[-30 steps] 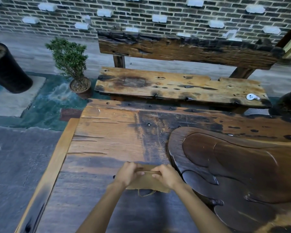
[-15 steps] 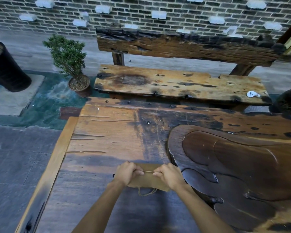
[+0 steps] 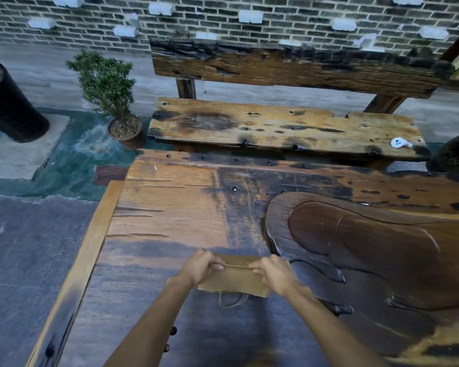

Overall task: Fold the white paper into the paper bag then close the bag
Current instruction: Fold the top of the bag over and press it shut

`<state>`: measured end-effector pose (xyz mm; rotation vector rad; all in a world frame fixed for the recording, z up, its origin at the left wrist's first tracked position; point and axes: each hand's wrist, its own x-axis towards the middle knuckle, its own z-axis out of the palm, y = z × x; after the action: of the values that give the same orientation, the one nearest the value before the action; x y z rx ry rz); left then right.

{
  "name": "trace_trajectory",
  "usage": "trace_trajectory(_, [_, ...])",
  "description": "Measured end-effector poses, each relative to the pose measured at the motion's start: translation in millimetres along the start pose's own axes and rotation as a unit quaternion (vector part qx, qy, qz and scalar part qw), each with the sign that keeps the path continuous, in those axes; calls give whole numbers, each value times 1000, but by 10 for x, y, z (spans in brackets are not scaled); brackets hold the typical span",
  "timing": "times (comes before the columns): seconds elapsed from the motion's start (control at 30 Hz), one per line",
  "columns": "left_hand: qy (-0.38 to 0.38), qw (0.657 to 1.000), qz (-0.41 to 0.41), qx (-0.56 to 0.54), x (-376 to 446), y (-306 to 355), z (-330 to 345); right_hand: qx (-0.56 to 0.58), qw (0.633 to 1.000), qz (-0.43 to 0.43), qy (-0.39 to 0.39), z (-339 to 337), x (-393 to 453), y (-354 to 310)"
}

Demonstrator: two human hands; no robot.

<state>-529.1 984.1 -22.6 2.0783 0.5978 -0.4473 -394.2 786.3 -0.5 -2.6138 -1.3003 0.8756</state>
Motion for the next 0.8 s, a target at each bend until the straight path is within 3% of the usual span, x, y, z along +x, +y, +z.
trace_trajectory(0.33, [53,997,-24,-42,-22,-102,96,-35,997,30,57,-12,-46,10])
trace_trajectory(0.67, [46,999,-9,-23,-96,-178,82,-15,999,42,5,34,-109,82])
trace_trajectory(0.8, [53,996,-25,-69,-116,-204,105,-22,998,46,24,19,-167,85])
